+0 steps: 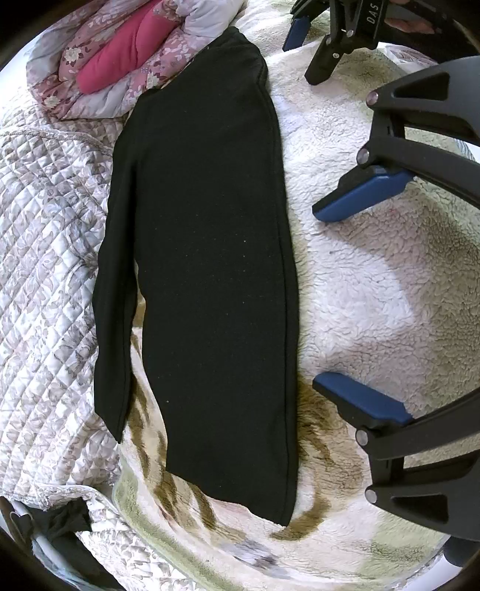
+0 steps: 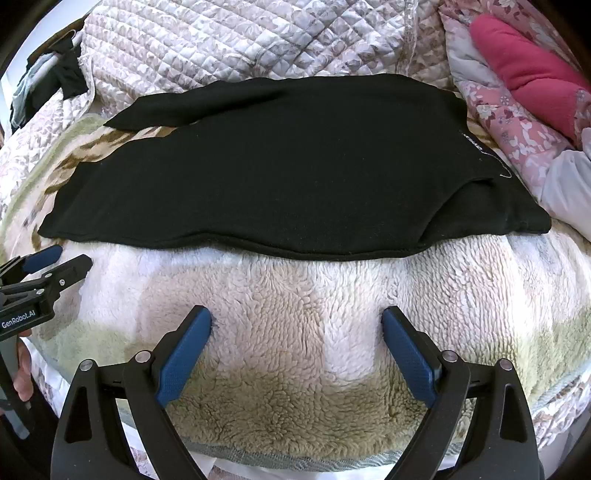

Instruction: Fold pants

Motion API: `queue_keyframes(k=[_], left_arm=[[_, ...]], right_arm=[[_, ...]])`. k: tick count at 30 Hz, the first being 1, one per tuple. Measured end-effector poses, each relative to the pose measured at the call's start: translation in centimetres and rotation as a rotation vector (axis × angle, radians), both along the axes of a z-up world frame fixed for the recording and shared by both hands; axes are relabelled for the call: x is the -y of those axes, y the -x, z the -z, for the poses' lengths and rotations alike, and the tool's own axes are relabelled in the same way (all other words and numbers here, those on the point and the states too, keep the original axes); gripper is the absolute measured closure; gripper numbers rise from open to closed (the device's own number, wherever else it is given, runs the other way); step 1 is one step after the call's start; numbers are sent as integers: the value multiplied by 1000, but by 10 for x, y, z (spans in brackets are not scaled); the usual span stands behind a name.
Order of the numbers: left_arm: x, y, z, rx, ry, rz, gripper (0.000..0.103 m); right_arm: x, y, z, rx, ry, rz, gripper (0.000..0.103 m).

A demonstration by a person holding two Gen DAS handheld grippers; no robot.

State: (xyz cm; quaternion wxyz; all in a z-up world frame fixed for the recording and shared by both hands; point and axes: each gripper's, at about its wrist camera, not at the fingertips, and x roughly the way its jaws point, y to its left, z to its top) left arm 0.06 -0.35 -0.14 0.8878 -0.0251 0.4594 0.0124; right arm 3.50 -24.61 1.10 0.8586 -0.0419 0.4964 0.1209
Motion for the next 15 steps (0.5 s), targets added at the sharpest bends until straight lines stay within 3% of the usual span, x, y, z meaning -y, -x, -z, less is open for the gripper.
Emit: queue_keyframes(k=[15], left_arm=[[-4, -3, 0, 4, -3, 1, 16]], right_arm=[[1, -1, 0, -2, 1, -1, 10]])
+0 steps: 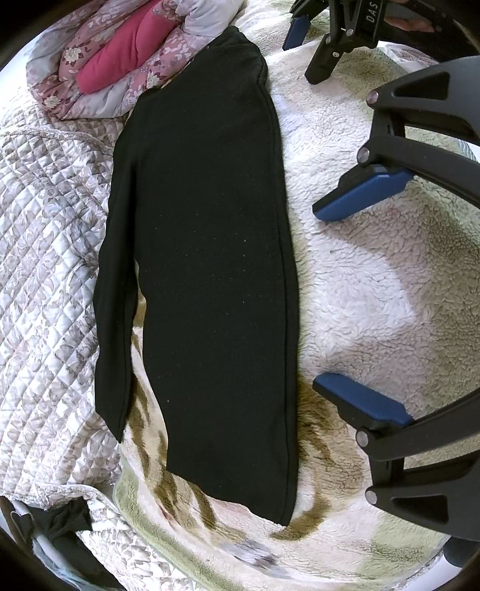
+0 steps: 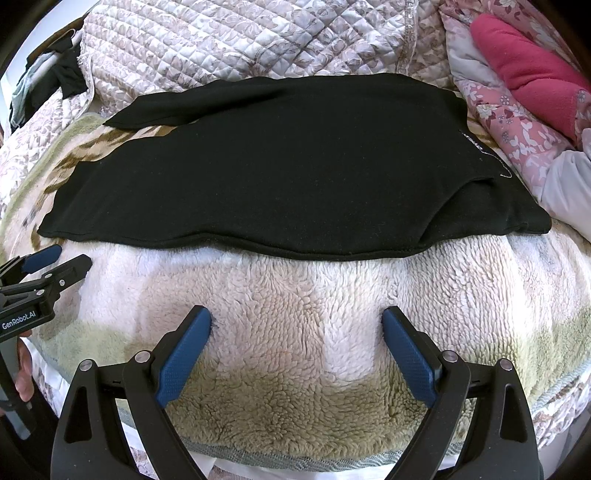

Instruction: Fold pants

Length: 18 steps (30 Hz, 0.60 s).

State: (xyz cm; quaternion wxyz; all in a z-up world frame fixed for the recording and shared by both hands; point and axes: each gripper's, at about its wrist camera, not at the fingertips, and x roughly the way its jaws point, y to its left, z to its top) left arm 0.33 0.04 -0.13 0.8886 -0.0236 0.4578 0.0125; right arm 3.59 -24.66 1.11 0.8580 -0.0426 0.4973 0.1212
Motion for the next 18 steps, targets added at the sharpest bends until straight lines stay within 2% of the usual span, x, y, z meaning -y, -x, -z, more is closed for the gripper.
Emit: queue_keyframes(k=[18], left_arm=[[1, 1, 0, 3, -3, 1, 16]], right_arm=[[0, 0, 0, 0, 1, 1, 9]])
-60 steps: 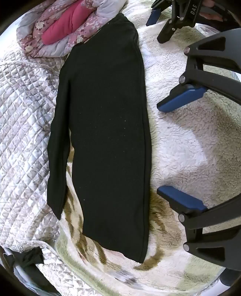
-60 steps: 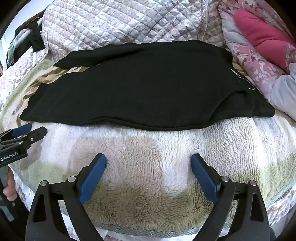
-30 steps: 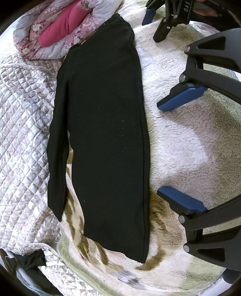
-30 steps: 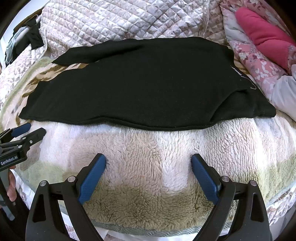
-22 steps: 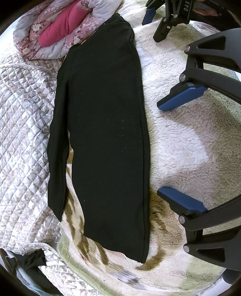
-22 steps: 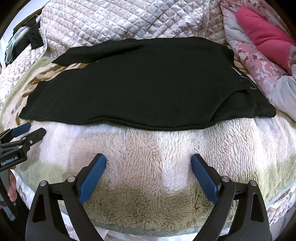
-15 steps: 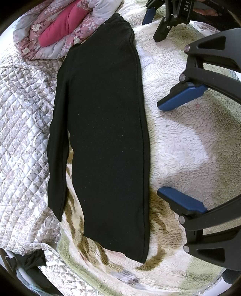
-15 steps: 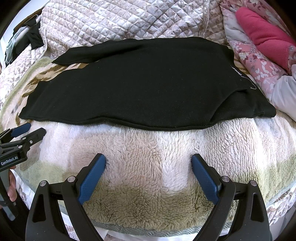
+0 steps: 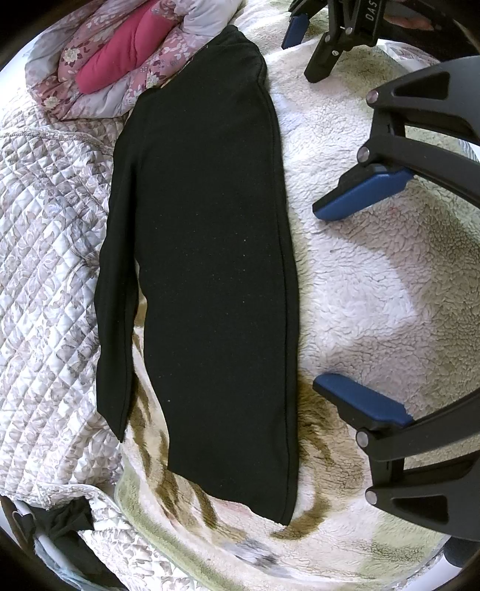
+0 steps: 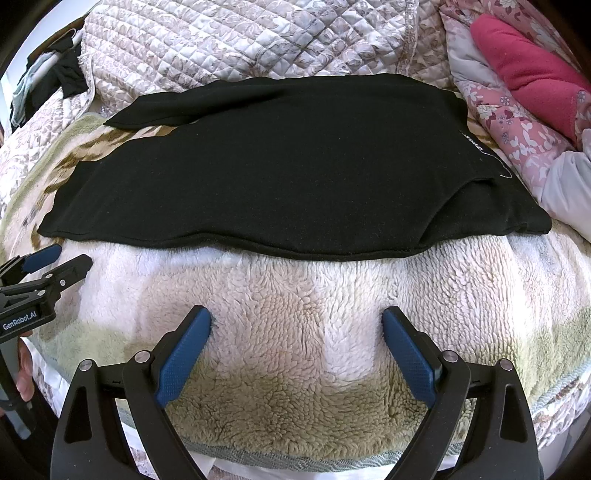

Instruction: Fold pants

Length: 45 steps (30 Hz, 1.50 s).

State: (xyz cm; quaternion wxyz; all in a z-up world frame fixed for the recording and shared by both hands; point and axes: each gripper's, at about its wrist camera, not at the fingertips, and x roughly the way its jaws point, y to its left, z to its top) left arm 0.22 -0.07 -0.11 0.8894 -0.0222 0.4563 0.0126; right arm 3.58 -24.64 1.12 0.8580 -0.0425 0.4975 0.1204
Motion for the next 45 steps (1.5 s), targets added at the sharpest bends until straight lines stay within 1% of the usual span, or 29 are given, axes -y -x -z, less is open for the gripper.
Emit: queue_keyframes(k=[29, 45], left_arm=[[-1, -1, 1, 5, -5, 2, 15], [5, 0, -4, 7, -15, 3, 15]], right_arm=[[1, 1, -1, 0, -6, -9, 9], [1, -1, 0, -14, -3, -15, 9]])
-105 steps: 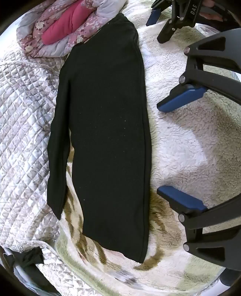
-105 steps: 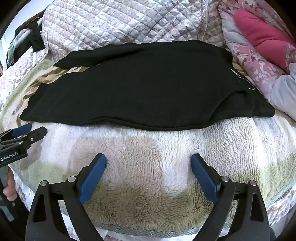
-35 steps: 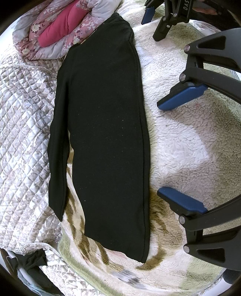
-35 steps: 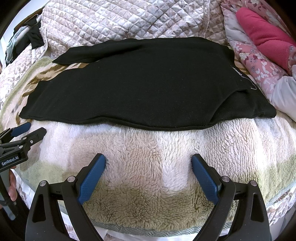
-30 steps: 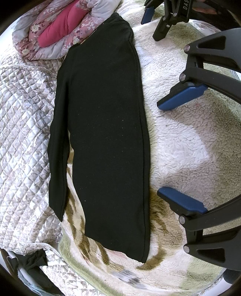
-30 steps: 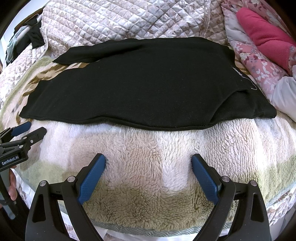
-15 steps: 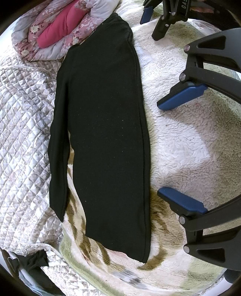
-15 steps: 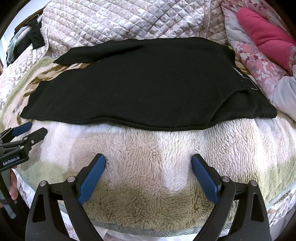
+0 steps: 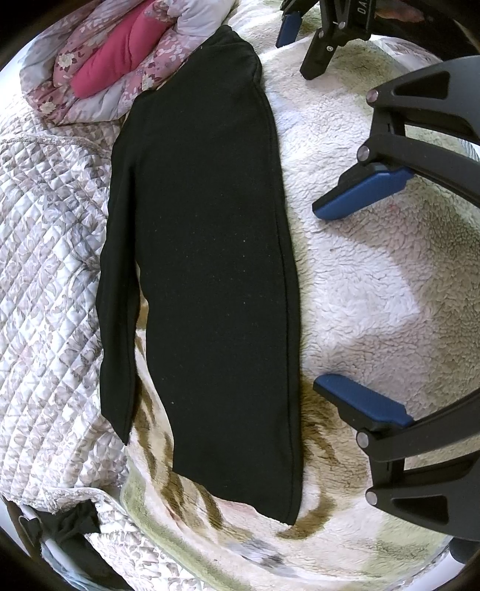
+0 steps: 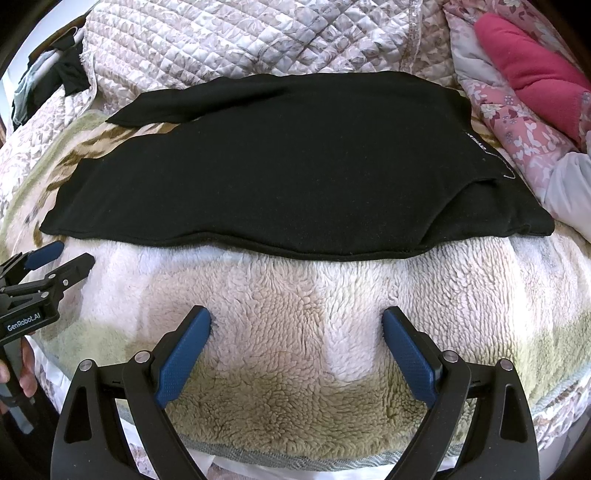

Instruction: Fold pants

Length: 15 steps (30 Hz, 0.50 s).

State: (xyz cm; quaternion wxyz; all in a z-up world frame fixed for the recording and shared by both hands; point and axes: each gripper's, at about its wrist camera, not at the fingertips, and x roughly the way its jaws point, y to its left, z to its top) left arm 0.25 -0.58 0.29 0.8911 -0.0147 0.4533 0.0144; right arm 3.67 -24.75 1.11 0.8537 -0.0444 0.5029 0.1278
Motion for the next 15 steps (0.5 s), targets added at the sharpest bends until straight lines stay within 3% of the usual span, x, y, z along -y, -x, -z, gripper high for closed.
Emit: queue_keyframes(k=[15], left_arm=[[0, 0, 2, -1, -4, 3, 14]], right_arm=[[-1, -2, -2, -19, 14, -27, 10]])
